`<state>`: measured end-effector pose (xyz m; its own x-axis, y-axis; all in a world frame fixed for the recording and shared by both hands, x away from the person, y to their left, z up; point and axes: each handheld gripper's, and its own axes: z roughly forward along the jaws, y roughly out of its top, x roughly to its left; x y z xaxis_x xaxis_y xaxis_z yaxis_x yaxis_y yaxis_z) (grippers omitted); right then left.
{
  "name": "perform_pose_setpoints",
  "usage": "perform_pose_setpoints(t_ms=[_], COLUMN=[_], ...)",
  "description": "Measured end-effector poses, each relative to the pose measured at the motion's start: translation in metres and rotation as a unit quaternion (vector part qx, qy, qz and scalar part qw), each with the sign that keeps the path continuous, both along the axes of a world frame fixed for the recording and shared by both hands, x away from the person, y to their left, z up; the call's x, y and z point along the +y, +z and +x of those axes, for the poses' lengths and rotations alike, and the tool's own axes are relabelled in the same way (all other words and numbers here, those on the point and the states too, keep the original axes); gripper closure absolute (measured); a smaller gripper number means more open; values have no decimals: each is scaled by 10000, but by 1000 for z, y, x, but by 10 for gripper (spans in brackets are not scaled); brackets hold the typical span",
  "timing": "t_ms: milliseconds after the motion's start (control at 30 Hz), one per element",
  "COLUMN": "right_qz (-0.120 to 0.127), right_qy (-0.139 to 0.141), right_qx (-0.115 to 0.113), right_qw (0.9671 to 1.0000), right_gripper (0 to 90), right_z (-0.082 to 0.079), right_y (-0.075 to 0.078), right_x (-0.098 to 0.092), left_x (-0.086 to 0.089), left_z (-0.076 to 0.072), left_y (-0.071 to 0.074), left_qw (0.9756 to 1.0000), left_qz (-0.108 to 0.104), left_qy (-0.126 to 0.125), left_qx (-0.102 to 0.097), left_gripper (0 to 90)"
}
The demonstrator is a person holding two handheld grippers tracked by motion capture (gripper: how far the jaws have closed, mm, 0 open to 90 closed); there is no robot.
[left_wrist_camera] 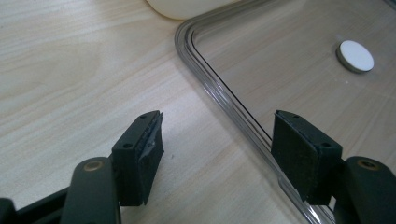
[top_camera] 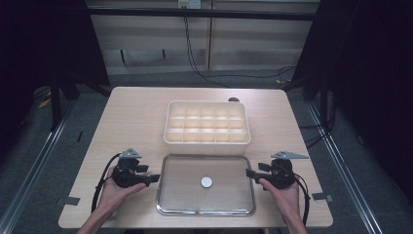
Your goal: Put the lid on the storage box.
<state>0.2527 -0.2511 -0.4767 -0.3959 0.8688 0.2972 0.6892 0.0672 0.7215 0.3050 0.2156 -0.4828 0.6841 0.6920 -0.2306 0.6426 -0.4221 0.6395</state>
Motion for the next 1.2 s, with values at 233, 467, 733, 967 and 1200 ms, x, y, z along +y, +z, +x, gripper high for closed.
perform_pose_setpoints(t_ms=[233, 467, 733, 967, 1200], right_qz=[-134, -231, -358, -183, 814], right_qy=[45, 49, 26, -124, -377], right_qx=[162, 337, 252, 166, 458], right_qw=[9998, 9992, 9990, 9996, 9949], right_gripper=[323, 334, 375, 436, 470], right_z=[1, 5, 9, 12, 13], right_y=[-12, -19, -24, -27, -32], right_x=[4, 6, 11, 17, 8], left_x=[-7, -13, -16, -23, -26], left_z=[-6, -11, -11, -10, -12], left_y=[-8, -8, -8, -8, -8], left_qw=[9999, 9997, 9996, 9992, 9986], left_qz=[139, 54, 129, 178, 299], left_qy=[0, -184, -266, -357, -412], left_qx=[79, 141, 41, -42, -139], left_gripper=[337, 398, 461, 514, 560])
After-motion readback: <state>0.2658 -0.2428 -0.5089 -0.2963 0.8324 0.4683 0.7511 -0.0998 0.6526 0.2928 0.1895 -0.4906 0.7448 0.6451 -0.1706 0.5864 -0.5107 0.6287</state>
